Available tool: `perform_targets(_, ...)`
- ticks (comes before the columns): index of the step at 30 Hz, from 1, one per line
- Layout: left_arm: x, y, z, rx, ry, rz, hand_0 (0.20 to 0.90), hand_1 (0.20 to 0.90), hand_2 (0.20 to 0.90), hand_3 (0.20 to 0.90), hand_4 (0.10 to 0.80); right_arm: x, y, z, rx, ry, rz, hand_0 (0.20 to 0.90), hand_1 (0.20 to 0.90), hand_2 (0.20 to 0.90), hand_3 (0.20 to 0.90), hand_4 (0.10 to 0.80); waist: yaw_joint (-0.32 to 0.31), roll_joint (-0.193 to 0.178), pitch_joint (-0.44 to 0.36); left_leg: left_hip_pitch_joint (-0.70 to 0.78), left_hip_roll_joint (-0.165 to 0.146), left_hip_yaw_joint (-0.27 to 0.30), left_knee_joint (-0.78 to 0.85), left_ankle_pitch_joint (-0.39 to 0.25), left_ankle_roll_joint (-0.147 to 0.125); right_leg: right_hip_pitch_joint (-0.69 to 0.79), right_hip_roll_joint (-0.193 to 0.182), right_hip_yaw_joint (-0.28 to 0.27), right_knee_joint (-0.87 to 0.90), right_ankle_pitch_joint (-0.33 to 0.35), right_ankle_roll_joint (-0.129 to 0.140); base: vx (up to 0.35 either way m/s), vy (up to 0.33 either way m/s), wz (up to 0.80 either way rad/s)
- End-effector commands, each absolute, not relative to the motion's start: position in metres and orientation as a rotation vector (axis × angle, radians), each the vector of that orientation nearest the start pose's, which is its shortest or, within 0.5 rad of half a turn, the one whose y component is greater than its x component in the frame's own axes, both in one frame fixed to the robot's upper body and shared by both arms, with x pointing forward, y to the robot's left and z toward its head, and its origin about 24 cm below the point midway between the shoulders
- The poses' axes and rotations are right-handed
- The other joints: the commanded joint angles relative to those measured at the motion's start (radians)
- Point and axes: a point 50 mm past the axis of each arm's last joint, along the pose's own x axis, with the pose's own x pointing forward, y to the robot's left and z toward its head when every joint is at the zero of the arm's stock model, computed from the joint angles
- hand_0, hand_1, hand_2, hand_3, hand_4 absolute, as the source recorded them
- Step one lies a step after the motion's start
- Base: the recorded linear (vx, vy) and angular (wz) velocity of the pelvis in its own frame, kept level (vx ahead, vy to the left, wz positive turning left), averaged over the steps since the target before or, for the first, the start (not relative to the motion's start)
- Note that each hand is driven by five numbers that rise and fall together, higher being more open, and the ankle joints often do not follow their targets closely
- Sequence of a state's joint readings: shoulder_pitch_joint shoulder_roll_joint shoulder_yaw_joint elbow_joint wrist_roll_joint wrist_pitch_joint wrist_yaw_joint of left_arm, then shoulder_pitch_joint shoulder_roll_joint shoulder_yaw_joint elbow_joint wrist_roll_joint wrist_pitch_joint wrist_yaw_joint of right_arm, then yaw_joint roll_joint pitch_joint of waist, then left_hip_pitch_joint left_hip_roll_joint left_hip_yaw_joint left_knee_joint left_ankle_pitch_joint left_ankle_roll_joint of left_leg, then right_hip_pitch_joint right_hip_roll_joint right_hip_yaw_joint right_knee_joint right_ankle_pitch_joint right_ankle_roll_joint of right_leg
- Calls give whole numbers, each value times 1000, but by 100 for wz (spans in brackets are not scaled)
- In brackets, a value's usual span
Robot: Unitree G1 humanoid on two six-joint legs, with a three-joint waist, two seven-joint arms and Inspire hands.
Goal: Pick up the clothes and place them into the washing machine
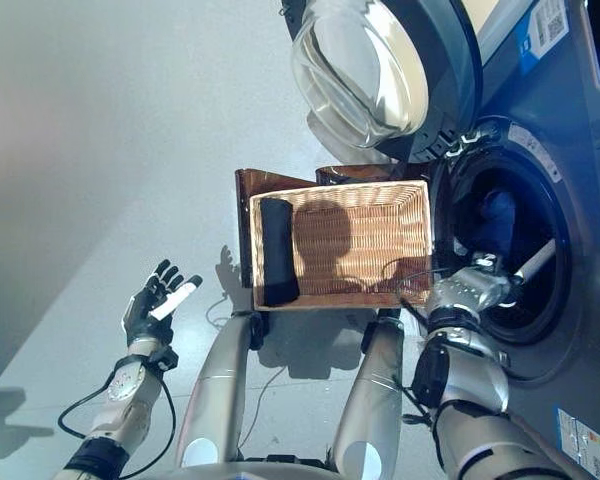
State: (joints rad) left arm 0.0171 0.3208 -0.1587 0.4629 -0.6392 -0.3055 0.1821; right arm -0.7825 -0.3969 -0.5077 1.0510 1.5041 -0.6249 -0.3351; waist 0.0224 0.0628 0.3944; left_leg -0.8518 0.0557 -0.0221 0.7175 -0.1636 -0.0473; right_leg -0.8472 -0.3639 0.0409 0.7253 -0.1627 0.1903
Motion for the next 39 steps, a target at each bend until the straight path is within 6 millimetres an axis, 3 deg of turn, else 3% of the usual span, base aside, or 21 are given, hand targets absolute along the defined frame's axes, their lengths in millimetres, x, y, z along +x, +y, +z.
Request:
perform_targets(1,214,257,-25,-160,161,384,900,900,900,900,800,285,-402,123,1283,-698,-1317,200,200,200,200,300,12,20,-84,12,49,-65,-38,3,-67,19,-17,33,-52,91,-11,0,0,0)
perform_targets(5,213,258,-24,-140,165,382,900,900,900,900,800,282,-416,155,1291,-780,-1346,200,200,200,200,300,15,20,-90,7,50,-61,-38,3,-65,13,-16,39,-51,94,-9,0,0,0)
perform_targets(7,213,257,-24,-140,166,375,900,900,900,900,800,278,-421,161,1305,-795,-1378,200,200,200,200,300,13,22,-90,5,50,-61,-36,3,-66,12,-17,41,-51,94,-9,0,0,0)
perform_targets(17,207,264,-25,-140,174,408,900,900,900,900,800,264,-436,178,1277,-825,-1451,200,200,200,200,300,7,22,-100,3,53,-58,-37,0,-67,9,-16,41,-53,94,-11,0,0,0)
perform_targets(24,209,262,-24,-155,168,406,900,900,900,900,800,274,-428,174,1284,-794,-1427,200,200,200,200,300,6,22,-97,3,52,-52,-36,-2,-65,8,-14,46,-57,100,-11,1,2,-1)
perform_targets(25,209,262,-24,-155,168,406,900,900,900,900,800,274,-427,174,1284,-794,-1427,244,244,244,244,331,5,22,-97,3,52,-52,-36,-2,-65,7,-13,46,-57,100,-11,1,5,-5)
perform_targets(26,208,262,-24,-155,168,406,900,900,900,900,800,274,-427,174,1284,-794,-1427,609,609,609,609,592,5,22,-98,3,52,-52,-36,-2,-65,7,-13,46,-57,100,-11,9,-2,-4)
perform_targets(27,209,262,-24,-153,168,408,900,900,900,900,800,275,-426,170,1286,-776,-1428,900,900,900,900,800,5,21,-98,4,53,-52,-37,-2,-65,9,-13,45,-57,99,-11,0,0,0)
perform_targets(39,207,265,-25,-169,172,426,900,900,900,900,800,287,-409,147,1305,-672,-1428,900,900,900,900,800,7,21,-98,15,54,-46,-51,4,-65,22,-12,41,-73,108,-13,0,0,0)
